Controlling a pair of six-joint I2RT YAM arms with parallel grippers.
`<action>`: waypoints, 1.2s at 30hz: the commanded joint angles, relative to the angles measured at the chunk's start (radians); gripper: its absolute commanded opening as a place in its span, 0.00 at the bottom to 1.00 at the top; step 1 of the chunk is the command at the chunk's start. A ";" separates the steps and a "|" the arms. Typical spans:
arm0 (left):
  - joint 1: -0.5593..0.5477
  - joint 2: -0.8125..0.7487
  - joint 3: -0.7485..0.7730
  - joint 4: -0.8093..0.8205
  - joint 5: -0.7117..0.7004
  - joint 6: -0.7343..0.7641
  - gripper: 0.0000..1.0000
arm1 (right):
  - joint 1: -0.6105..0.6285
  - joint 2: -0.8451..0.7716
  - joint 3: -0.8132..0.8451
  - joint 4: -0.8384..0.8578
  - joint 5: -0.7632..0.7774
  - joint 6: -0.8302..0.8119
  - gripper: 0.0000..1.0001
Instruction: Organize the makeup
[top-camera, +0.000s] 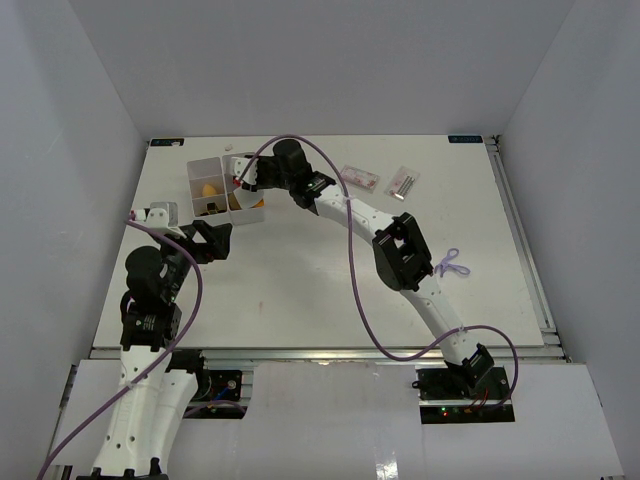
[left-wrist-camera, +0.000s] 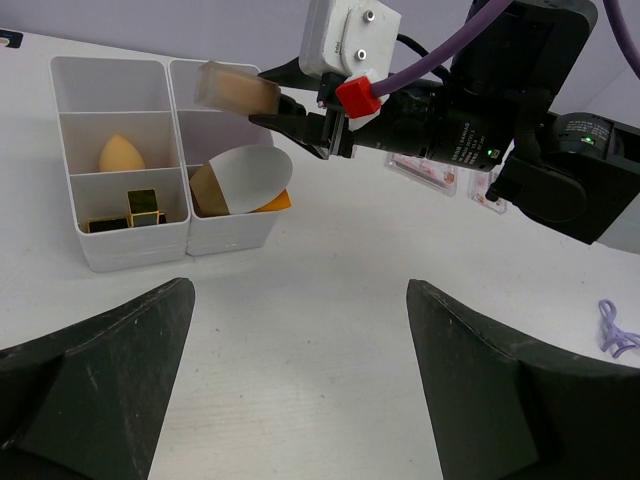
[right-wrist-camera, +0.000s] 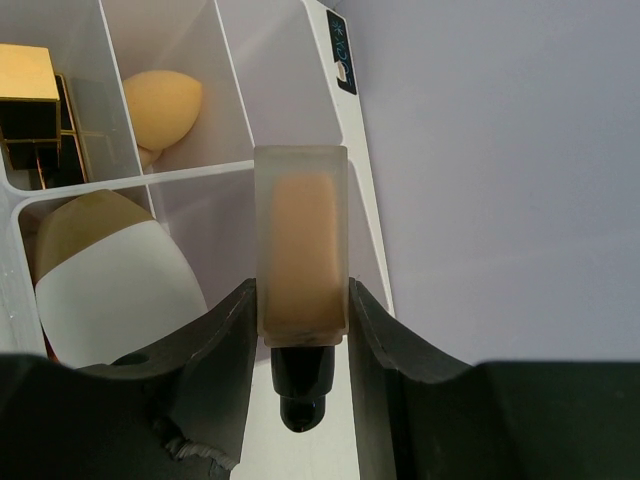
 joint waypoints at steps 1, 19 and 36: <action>-0.003 -0.008 0.015 -0.002 -0.006 0.006 0.98 | 0.004 -0.021 0.002 0.089 -0.020 -0.030 0.24; -0.002 -0.010 0.015 -0.003 -0.008 0.006 0.98 | 0.005 -0.025 -0.030 0.082 -0.021 -0.051 0.46; -0.002 -0.008 0.012 -0.002 -0.008 0.006 0.98 | 0.004 -0.063 -0.029 0.082 -0.017 -0.028 0.59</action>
